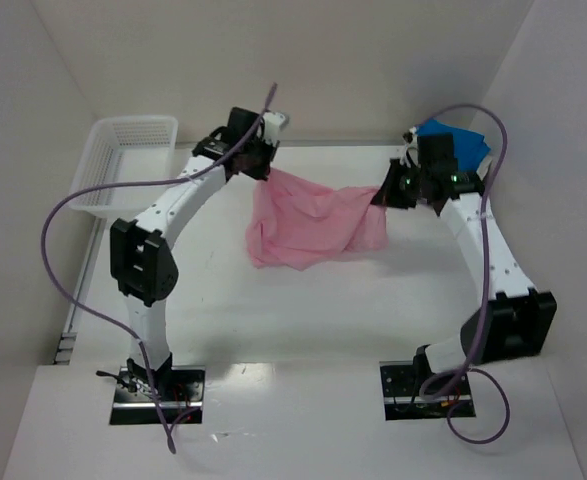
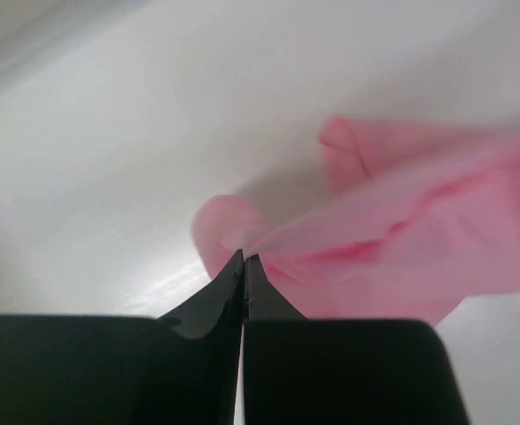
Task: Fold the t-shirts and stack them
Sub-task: Flatten out the tshirt
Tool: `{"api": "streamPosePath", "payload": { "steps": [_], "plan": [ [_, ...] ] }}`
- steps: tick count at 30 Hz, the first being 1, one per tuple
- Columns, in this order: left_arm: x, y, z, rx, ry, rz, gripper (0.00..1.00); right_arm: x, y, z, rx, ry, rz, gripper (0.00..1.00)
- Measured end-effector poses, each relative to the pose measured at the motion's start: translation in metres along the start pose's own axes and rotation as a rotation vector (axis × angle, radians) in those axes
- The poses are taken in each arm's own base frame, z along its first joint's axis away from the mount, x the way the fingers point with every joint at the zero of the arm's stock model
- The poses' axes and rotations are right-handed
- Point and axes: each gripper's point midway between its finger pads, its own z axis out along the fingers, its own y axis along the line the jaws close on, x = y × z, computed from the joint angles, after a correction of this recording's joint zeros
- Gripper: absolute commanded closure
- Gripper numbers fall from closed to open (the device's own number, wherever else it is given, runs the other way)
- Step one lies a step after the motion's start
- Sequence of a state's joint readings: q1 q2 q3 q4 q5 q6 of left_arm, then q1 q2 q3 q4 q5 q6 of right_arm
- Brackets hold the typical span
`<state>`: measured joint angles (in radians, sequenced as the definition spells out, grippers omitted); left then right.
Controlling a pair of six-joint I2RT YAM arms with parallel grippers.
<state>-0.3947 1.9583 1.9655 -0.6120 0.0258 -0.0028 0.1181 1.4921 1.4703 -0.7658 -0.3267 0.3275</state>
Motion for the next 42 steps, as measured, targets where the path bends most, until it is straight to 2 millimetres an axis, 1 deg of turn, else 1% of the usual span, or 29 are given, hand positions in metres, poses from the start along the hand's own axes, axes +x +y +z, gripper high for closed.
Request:
{"api": "streamPosePath", "payload": {
  "steps": [1,2,3,4,5,6,7,8,9,10,11,12,13,15,16,18,19,20,21,22,23,25,29,30,33,35,38,39,42],
  "plan": [
    [-0.028,0.023,-0.025,-0.056,-0.073,-0.021,1.00,-0.043,0.016,0.004,-0.034,-0.073,-0.030,1.00],
    [-0.057,0.052,-0.062,-0.130,-0.167,-0.044,1.00,-0.091,0.035,0.013,-0.081,-0.155,-0.068,1.00],
    [-0.079,0.075,-0.102,-0.198,-0.252,-0.063,1.00,-0.128,0.048,0.019,-0.113,-0.225,-0.098,1.00],
    [-0.096,0.096,-0.150,-0.272,-0.339,-0.085,1.00,-0.159,0.061,0.018,-0.144,-0.297,-0.131,1.00],
    [-0.108,0.106,-0.197,-0.321,-0.421,-0.104,1.00,-0.175,0.070,0.013,-0.165,-0.342,-0.154,1.00],
    [-0.116,0.102,-0.242,-0.335,-0.506,-0.115,1.00,-0.183,0.076,0.005,-0.181,-0.367,-0.169,1.00],
    [-0.119,0.087,-0.280,-0.312,-0.578,-0.110,1.00,-0.186,0.085,-0.007,-0.206,-0.386,-0.185,1.00],
    [-0.118,0.065,-0.308,-0.260,-0.633,-0.098,1.00,-0.188,0.094,-0.020,-0.224,-0.407,-0.203,1.00],
    [-0.112,0.042,-0.327,-0.194,-0.668,-0.077,1.00,-0.188,0.101,-0.033,-0.243,-0.429,-0.220,1.00],
    [-0.101,0.021,-0.345,-0.129,-0.695,-0.057,1.00,-0.186,0.106,-0.045,-0.255,-0.443,-0.229,1.00],
    [-0.092,0.013,-0.352,-0.102,-0.701,-0.057,1.00,-0.182,0.108,-0.054,-0.264,-0.450,-0.234,1.00],
    [-0.079,0.008,-0.349,-0.077,-0.681,-0.058,1.00,-0.175,0.109,-0.061,-0.272,-0.457,-0.242,1.00],
    [-0.068,0.006,-0.339,-0.061,-0.649,-0.061,1.00,-0.166,0.108,-0.066,-0.271,-0.450,-0.241,1.00],
    [-0.047,0.003,-0.308,-0.028,-0.569,-0.074,1.00,-0.150,0.100,-0.064,-0.258,-0.429,-0.233,1.00],
    [-0.023,0.002,-0.278,-0.012,-0.469,-0.101,1.00,-0.142,0.093,-0.060,-0.244,-0.411,-0.225,1.00],
    [0.024,0.002,-0.225,0.004,-0.285,-0.145,0.97,-0.125,0.075,-0.042,-0.203,-0.364,-0.201,1.00],
    [0.057,0.002,-0.196,0.011,-0.161,-0.178,0.96,-0.115,0.064,-0.030,-0.171,-0.331,-0.186,1.00],
    [0.080,0.001,-0.180,0.013,-0.079,-0.196,0.95,-0.108,0.057,-0.022,-0.153,-0.311,-0.176,1.00],
    [0.099,0.000,-0.168,0.015,-0.009,-0.210,0.92,-0.100,0.048,-0.014,-0.129,-0.286,-0.165,1.00],
    [0.113,-0.001,-0.162,0.017,0.040,-0.219,0.88,-0.092,0.039,-0.006,-0.105,-0.260,-0.155,1.00],
    [0.122,-0.002,-0.159,0.019,0.071,-0.223,0.86,-0.084,0.032,0.000,-0.085,-0.236,-0.145,1.00],
    [0.123,-0.002,-0.159,0.020,0.078,-0.222,0.85,-0.070,0.018,0.010,-0.045,-0.203,-0.130,1.00],
    [0.118,-0.002,-0.155,0.028,0.069,-0.220,0.85,-0.045,-0.001,0.019,0.005,-0.157,-0.109,1.00],
    [0.119,-0.003,-0.152,0.039,0.075,-0.220,0.82,-0.039,-0.005,0.020,0.015,-0.149,-0.105,1.00],
    [0.124,-0.013,-0.142,0.105,0.106,-0.205,0.65,-0.017,-0.019,0.023,0.051,-0.115,-0.091,1.00],
    [0.129,-0.020,-0.134,0.157,0.131,-0.198,0.45,-0.004,-0.028,0.026,0.074,-0.092,-0.082,1.00],
    [0.138,-0.026,-0.122,0.203,0.175,-0.200,0.27,0.015,-0.038,0.031,0.098,-0.055,-0.070,1.00],
    [0.141,-0.027,-0.118,0.211,0.190,-0.205,0.23,0.021,-0.041,0.031,0.104,-0.045,-0.066,1.00],
    [0.147,-0.029,-0.103,0.225,0.221,-0.217,0.21,0.031,-0.045,0.028,0.111,-0.036,-0.063,1.00]
  ]
}}
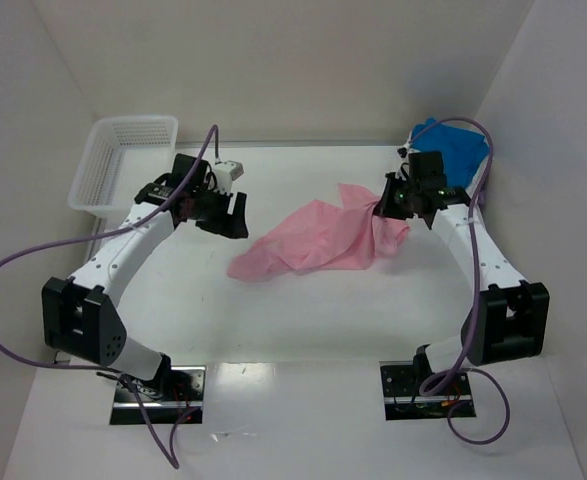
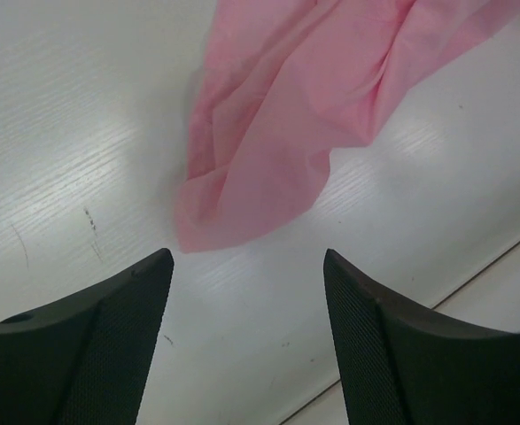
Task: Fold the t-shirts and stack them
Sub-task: Flatten out the tshirt
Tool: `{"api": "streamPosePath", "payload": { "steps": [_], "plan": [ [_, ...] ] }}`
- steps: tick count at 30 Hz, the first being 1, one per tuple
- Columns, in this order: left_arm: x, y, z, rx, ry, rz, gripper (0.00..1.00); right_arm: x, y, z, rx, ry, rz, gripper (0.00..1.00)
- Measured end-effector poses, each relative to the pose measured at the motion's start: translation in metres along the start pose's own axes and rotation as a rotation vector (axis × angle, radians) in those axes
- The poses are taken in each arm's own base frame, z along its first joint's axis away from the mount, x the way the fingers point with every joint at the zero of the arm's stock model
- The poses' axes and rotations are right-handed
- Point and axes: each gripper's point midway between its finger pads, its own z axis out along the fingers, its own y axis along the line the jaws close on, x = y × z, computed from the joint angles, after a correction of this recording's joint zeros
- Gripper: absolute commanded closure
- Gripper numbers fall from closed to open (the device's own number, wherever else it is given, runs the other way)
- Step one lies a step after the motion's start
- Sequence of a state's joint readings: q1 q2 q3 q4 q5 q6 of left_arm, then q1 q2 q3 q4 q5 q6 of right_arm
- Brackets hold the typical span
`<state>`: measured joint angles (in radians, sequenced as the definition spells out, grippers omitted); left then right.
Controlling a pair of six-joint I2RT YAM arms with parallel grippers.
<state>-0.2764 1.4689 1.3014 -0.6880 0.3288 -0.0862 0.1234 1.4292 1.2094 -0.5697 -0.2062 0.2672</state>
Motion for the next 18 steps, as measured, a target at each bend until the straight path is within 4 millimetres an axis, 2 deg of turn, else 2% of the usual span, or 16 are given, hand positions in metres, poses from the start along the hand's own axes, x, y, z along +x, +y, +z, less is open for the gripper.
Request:
{"api": "streamPosePath", "payload": {
  "steps": [4,8,10,14,18],
  "plan": [
    [0.004,0.001,0.034,0.014,0.053,-0.016,0.19,0.004,0.003,-0.012,-0.015,-0.020,-0.004,1.00],
    [0.009,-0.008,0.083,0.037,0.144,0.008,0.19,0.010,0.006,-0.022,-0.030,-0.032,-0.001,1.00],
    [0.005,-0.014,0.109,0.043,0.171,0.031,0.19,0.015,0.005,-0.025,-0.031,-0.030,0.008,1.00],
    [-0.010,-0.022,0.144,0.050,0.176,0.068,0.19,0.033,0.005,-0.033,-0.040,-0.010,0.039,1.00],
    [-0.047,-0.024,0.165,0.048,0.104,0.093,0.19,0.047,0.008,-0.044,-0.062,-0.007,0.076,1.00]
  ]
}}
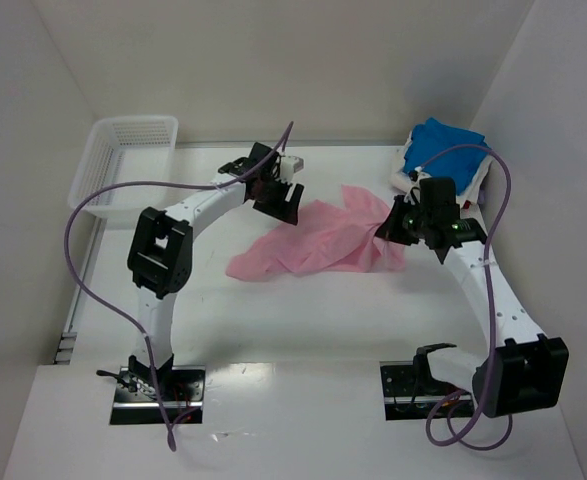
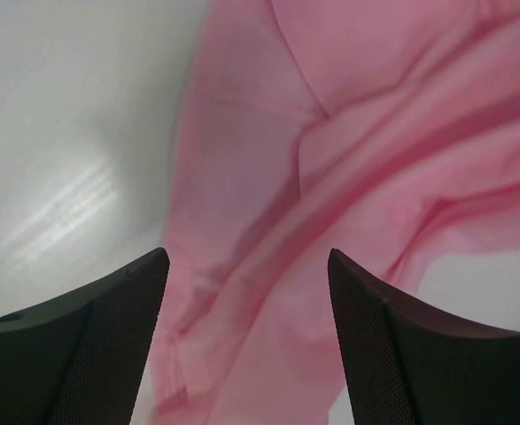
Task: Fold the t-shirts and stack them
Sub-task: Flatten out the tshirt
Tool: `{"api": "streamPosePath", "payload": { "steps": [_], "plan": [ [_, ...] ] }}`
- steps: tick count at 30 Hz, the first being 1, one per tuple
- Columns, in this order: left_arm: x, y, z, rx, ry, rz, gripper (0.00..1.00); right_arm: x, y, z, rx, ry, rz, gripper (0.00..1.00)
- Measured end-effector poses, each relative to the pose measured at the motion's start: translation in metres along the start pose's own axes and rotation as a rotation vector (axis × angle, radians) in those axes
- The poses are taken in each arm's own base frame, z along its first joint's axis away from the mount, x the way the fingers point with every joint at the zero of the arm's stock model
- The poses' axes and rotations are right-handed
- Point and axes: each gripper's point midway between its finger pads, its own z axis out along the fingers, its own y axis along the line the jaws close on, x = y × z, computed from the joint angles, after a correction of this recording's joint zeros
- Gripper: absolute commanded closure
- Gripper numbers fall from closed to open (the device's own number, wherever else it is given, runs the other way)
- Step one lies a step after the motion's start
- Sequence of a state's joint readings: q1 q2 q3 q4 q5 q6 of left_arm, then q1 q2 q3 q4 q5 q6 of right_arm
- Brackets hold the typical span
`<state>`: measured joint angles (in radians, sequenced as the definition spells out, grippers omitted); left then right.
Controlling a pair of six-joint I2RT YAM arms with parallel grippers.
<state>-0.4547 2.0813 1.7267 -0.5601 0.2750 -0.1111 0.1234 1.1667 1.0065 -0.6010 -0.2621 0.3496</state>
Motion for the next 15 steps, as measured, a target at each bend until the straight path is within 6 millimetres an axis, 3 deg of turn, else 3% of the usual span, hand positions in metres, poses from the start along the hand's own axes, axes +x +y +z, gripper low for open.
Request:
{"api": "streamPosePath", "payload": {
  "steps": [3,7,11,15],
  "plan": [
    [-0.031,0.004,0.010,-0.008,-0.069,0.015,0.19,0.007,0.003,-0.006,-0.018,0.004,0.021,1.00],
    [-0.049,0.008,0.027,0.004,-0.102,0.008,0.19,0.023,0.002,-0.010,-0.028,0.028,0.052,1.00],
    [-0.051,0.003,0.051,0.058,-0.085,0.012,0.19,0.033,0.000,-0.012,-0.023,0.053,0.074,1.00],
    [-0.044,-0.021,0.077,0.130,-0.039,0.054,0.19,0.033,0.001,-0.012,-0.023,0.054,0.078,1.00]
  ]
}}
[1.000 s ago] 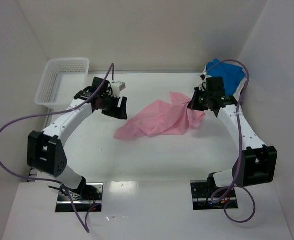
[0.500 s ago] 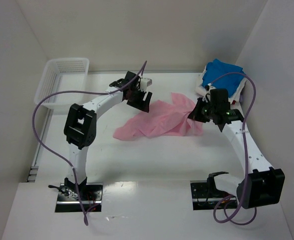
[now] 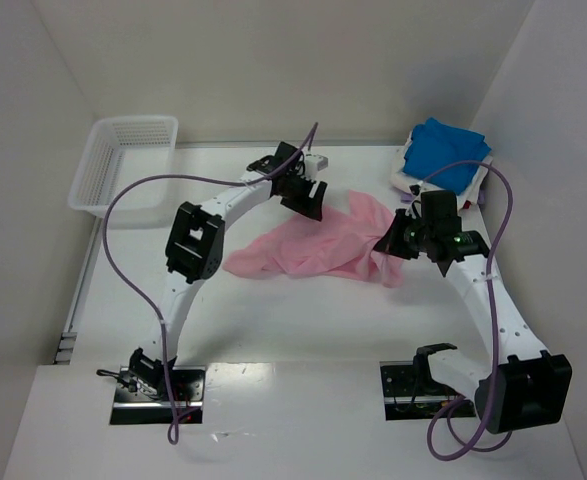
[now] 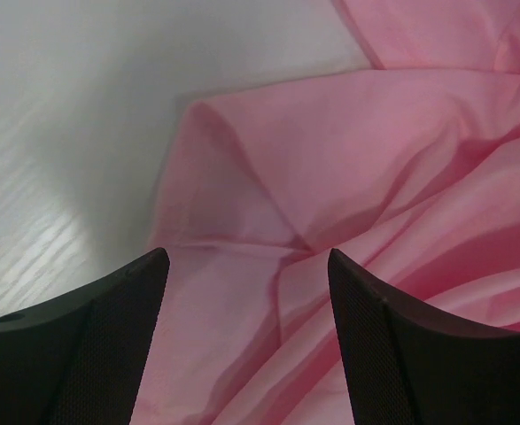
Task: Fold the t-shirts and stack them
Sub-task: Flatten out the tshirt
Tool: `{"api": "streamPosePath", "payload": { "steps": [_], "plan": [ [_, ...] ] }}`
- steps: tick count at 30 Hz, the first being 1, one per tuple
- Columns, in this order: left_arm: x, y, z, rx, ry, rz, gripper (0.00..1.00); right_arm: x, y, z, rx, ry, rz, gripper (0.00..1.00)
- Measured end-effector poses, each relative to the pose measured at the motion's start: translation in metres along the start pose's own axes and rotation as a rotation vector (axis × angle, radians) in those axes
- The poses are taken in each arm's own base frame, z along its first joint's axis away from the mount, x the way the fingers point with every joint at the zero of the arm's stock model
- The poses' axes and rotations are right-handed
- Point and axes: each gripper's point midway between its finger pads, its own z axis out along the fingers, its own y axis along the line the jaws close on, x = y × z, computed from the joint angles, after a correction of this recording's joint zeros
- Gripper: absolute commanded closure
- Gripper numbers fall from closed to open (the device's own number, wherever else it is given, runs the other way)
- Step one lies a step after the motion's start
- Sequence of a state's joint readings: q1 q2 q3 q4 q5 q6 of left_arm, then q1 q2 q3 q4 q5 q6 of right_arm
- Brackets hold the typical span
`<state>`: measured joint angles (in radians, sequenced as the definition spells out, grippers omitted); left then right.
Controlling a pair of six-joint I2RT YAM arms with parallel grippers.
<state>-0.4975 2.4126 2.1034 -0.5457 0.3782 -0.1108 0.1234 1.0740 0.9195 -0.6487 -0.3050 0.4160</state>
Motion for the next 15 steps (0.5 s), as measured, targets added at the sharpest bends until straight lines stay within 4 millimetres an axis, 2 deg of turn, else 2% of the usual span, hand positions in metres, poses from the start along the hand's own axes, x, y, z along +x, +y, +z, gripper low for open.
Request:
{"api": "streamPosePath", "payload": {
  "steps": [3,8,15],
  "plan": [
    [0.009,-0.021,0.014,0.046,0.033,0.026,0.19,0.001,-0.001,0.002,0.001,0.008,0.002,1.00],
    [0.015,-0.047,0.021,0.101,0.057,0.048,0.19,0.002,-0.001,0.004,0.002,0.017,0.005,1.00],
    [0.004,-0.038,0.028,0.089,0.030,0.035,0.19,0.002,-0.001,0.004,0.002,0.017,0.005,1.00]
  ]
}}
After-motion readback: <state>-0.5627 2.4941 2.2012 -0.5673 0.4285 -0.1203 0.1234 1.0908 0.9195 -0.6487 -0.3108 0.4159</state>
